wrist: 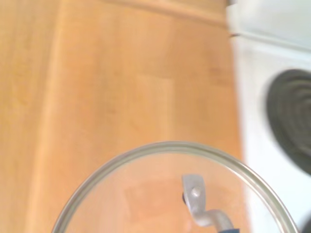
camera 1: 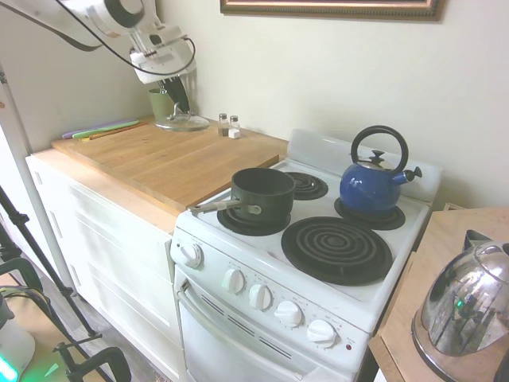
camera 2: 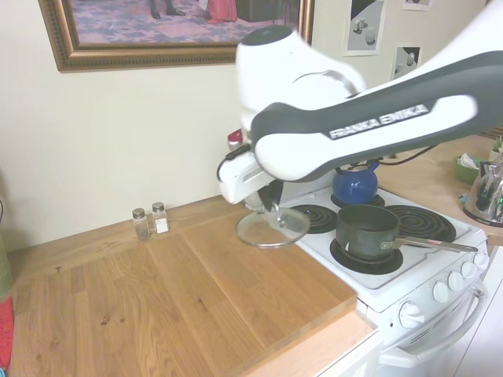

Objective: Uncover the lid of the pot

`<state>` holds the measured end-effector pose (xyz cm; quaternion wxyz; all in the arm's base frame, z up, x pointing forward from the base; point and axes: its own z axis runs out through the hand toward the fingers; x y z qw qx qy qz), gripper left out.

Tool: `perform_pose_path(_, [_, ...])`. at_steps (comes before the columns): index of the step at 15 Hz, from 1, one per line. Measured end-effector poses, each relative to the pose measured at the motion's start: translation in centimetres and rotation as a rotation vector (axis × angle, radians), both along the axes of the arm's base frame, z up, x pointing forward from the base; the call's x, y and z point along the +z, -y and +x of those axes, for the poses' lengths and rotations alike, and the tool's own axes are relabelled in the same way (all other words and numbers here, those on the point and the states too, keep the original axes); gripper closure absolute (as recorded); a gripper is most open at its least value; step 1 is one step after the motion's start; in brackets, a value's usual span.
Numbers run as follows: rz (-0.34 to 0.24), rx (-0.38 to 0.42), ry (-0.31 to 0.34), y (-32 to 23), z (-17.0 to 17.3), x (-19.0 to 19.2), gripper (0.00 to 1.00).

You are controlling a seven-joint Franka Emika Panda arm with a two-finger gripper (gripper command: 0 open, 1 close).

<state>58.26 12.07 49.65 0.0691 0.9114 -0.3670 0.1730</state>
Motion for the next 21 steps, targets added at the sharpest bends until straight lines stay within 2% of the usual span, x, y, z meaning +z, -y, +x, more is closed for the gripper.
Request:
perform_pose_path(1, [0.007, -0.016, -0.035, -0.6, 1.6, -1.2, 1.00])
perform_pose_path(4, [-0.026, -0.074, -0.143, -1.7, 5.3, -3.9, 1.00])
perform_pose_path(6, [-0.026, -0.103, -0.191, -2.2, 7.2, -4.8, 1.00])
perform_pose_path(10, [-0.015, -0.127, -0.246, -2.4, 9.3, -7.3, 1.00])
perform_pose_path(19, [-0.023, -0.193, -0.365, 1.2, 11.1, -11.4, 1.00])
perform_pose_path(20, [-0.026, -0.192, -0.374, 1.2, 11.2, -11.7, 0.00])
perform_pose_path(21, [-0.030, -0.190, -0.382, 1.0, 11.3, -11.7, 0.00])
